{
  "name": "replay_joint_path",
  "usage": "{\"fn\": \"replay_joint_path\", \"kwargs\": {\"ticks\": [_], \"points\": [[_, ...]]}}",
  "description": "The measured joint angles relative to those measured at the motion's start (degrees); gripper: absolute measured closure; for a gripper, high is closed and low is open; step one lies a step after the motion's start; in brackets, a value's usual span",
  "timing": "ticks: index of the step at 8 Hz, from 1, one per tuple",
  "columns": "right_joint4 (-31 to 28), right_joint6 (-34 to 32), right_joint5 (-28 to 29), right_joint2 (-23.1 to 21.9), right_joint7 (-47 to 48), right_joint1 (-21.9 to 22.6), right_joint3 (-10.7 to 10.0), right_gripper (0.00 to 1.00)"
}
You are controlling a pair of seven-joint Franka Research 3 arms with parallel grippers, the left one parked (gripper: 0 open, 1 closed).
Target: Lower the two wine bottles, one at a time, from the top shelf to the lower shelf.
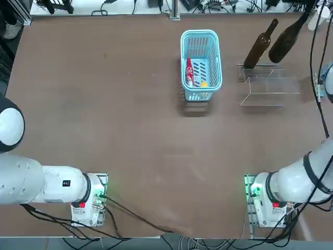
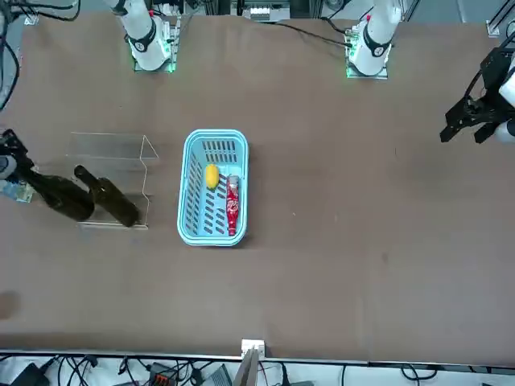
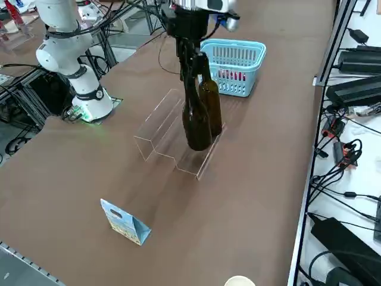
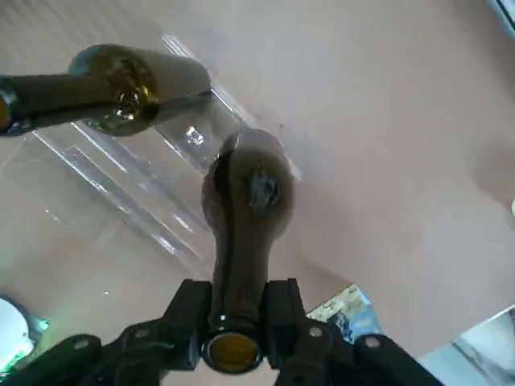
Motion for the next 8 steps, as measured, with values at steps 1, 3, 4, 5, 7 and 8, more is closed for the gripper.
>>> {"fn": "replay_joint_path", "kwargs": {"ticks": [1, 3, 4, 5, 7, 8], "points": [[0.0, 1.1, 0.3, 1.2, -1.1, 0.0, -0.1, 0.61], [-0.2, 1.9, 0.4, 3.0, -1.6, 0.0, -0.1, 0.61], [-0.6, 2.3, 0.4, 3.5, -1.7, 0.0, -0.2, 0.61], [-1.4, 3.2, 0.4, 3.7, -1.7, 0.0, -0.2, 0.61], [-3.2, 3.9, 0.4, 3.7, -1.7, 0.0, -0.3, 0.61], [-3.7, 4.0, 0.4, 3.7, -1.7, 0.0, -0.3, 0.61]]}}
